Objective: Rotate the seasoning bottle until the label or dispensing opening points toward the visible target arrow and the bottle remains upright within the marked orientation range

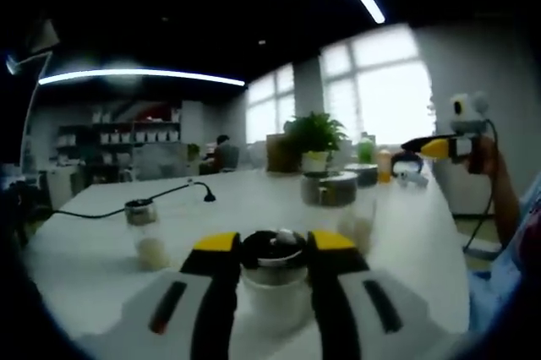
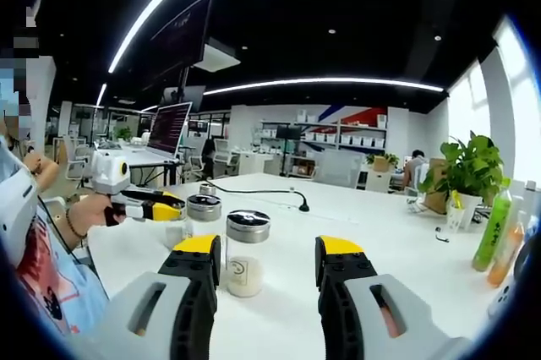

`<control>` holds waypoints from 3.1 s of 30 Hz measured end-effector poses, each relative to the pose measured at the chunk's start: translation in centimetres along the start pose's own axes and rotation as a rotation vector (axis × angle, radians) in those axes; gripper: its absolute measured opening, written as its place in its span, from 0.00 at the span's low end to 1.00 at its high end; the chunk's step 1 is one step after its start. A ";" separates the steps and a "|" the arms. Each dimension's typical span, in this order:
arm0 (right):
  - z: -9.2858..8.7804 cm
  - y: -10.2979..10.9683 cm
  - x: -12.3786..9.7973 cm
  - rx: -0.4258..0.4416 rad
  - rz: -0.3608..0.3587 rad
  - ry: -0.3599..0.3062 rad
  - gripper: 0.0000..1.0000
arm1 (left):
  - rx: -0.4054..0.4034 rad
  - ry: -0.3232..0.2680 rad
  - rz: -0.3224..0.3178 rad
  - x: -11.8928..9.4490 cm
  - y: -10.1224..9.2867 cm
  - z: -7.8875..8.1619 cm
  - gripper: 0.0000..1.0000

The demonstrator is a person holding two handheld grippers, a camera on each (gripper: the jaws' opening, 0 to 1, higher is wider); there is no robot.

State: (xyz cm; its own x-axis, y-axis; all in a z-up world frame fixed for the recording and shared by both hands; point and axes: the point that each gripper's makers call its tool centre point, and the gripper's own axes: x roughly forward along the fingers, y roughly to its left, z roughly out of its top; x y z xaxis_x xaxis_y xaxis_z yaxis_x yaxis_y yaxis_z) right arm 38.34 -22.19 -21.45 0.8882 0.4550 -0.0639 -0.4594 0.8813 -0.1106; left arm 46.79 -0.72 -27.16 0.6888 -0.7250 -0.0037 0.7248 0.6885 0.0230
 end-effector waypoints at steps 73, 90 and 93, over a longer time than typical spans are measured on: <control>-1.1 -0.1 0.7 0.015 0.010 0.036 0.45 | 0.054 0.091 -0.513 0.4 -1.5 -0.7 0.33; -1.2 -0.5 0.6 0.034 -0.008 0.032 0.44 | 0.158 0.036 -0.294 -1.1 -0.1 3.1 0.72; -1.2 -0.5 0.6 0.034 -0.006 0.034 0.44 | 0.104 0.037 -0.290 -1.7 -0.4 3.4 0.72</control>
State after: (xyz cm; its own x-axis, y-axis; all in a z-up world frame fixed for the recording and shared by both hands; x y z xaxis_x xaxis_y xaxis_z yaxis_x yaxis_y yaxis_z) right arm 39.09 -22.53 -22.62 0.8900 0.4456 -0.0966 -0.4530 0.8881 -0.0772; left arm 45.31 0.17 -23.78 0.4550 -0.8884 -0.0610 0.8871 0.4462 0.1178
